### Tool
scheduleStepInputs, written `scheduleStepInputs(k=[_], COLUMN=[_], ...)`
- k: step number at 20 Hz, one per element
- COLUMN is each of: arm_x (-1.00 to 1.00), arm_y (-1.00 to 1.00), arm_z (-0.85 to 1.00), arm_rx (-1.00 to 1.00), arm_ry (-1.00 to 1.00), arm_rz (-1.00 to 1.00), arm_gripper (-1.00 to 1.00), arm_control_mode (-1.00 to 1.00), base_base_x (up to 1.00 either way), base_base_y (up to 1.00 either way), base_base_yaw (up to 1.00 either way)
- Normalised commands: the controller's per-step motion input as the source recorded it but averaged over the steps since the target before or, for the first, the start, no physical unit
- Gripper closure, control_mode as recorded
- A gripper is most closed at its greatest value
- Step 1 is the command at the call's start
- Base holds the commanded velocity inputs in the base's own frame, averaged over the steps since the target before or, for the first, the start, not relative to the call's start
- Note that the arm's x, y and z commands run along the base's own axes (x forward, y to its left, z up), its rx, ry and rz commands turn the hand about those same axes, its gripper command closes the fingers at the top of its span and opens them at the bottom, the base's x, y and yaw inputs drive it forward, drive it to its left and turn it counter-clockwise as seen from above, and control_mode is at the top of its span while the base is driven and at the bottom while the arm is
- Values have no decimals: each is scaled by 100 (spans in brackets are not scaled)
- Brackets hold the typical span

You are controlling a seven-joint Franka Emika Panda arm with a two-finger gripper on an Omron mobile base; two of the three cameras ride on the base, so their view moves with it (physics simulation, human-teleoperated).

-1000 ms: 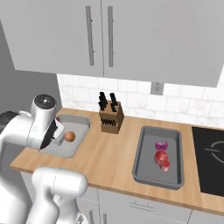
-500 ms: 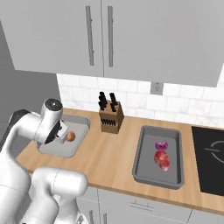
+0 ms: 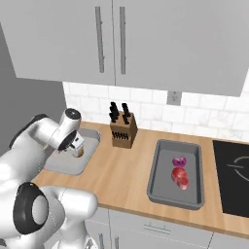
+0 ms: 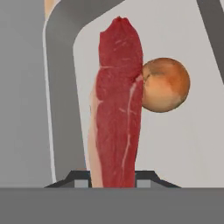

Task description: Place one onion and one steak in each tupperware on the nearby counter, to pack two identical lunches.

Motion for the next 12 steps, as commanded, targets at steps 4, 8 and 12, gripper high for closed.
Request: scheduleStepInputs(k=[4,8,12], arm_x=[72,59,39], arm_y=[18,26,6], arm_z=[-54,-52,-41], arm_rx=[-2,-3,-1], arm_ry=[0,0,0], arm_rz=[0,0,0], arm_gripper=[100,100,100], arm_control_mode=[-100,-100,-100], base_base_x=[0,0,0], base_base_y=[0,0,0], base_base_yaw=[0,0,0])
